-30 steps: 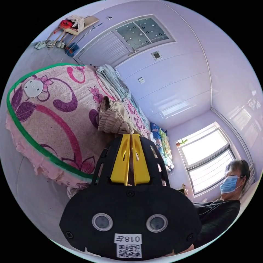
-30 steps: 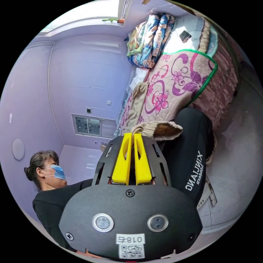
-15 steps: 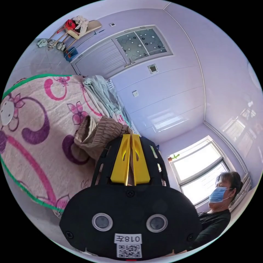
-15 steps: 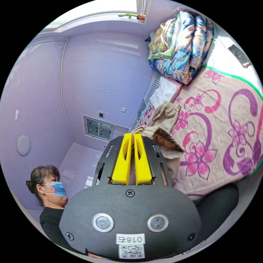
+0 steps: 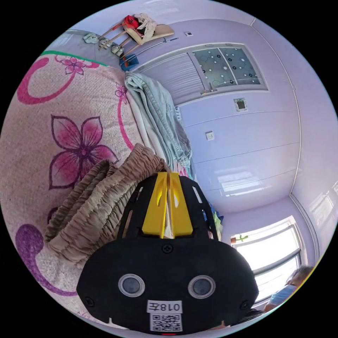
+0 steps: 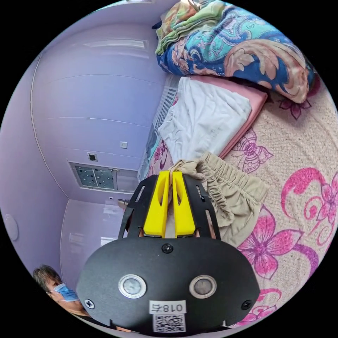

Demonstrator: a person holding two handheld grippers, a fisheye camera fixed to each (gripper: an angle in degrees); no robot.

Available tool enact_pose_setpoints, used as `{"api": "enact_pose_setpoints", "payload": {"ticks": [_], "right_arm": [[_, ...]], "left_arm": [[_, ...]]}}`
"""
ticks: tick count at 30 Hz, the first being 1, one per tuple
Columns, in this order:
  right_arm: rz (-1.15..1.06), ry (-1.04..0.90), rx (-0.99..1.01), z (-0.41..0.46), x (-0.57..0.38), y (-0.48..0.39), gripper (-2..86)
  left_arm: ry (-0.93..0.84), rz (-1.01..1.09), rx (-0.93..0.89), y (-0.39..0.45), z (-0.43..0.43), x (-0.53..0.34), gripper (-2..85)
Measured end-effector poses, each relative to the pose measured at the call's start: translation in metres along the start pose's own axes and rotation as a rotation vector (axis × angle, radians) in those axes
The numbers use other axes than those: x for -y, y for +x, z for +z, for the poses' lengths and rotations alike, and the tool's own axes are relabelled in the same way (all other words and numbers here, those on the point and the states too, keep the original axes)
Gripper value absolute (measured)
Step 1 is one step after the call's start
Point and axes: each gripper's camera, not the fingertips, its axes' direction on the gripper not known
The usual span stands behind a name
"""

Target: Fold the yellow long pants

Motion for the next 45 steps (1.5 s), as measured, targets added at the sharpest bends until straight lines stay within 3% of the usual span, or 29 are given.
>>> {"api": "enact_pose_setpoints", "payload": {"ticks": [5, 10, 12, 15, 18, 23, 27, 30, 34, 38, 42, 45], "right_arm": [[-0.019, -0.028, -0.094, 0.038, 0.043, -0.02, 1.5], [0.036, -0.008, -0.041, 0.074, 0.069, -0.026, 4.4], [0.006, -0.099, -0.098, 0.092, 0.085, -0.035, 8.1], [-0.03, -0.251, -0.135, 0.1, 0.101, -0.044, 11.6], [-0.081, -0.264, -0.126, 0.078, 0.106, -0.06, 15.4], [-0.253, -0.202, -0.139, 0.024, 0.067, -0.081, 13.8], [-0.392, -0.316, -0.052, 0.027, -0.014, -0.085, 11.6], [-0.383, -0.406, 0.002, 0.042, -0.074, -0.077, 10.5], [-0.355, -0.478, 0.08, 0.049, -0.126, -0.073, 9.1], [-0.364, -0.472, 0.091, 0.027, -0.154, -0.08, 7.8], [-0.367, -0.396, 0.099, -0.005, -0.157, -0.086, 6.8], [-0.374, -0.358, 0.099, -0.022, -0.156, -0.09, 6.1]], "left_arm": [[-0.014, -0.025, -0.014, 0.026, 0.026, 0.063, -0.9], [0.094, -0.075, -0.038, 0.072, 0.045, 0.117, 0.0], [-0.038, -0.066, 0.041, 0.096, 0.061, 0.146, 2.2], [-0.313, -0.027, -0.068, 0.152, 0.088, 0.186, 8.8], [-0.418, 0.158, -0.106, 0.252, 0.058, 0.203, 9.7], [-0.56, 0.513, -0.064, 0.41, -0.029, 0.147, 7.0], [-0.622, 0.851, -0.024, 0.552, -0.052, 0.025, 5.3], [-0.639, 1.118, 0.135, 0.653, -0.016, -0.067, 6.4], [-0.472, 1.541, 0.464, 0.768, 0.018, -0.137, 7.8], [-0.595, 1.483, 0.426, 0.829, 0.048, -0.106, 8.5], [-0.726, 1.466, 0.637, 0.866, 0.08, -0.082, 7.9], [-0.699, 1.472, 0.698, 0.9, 0.052, -0.075, 1.8]]}}
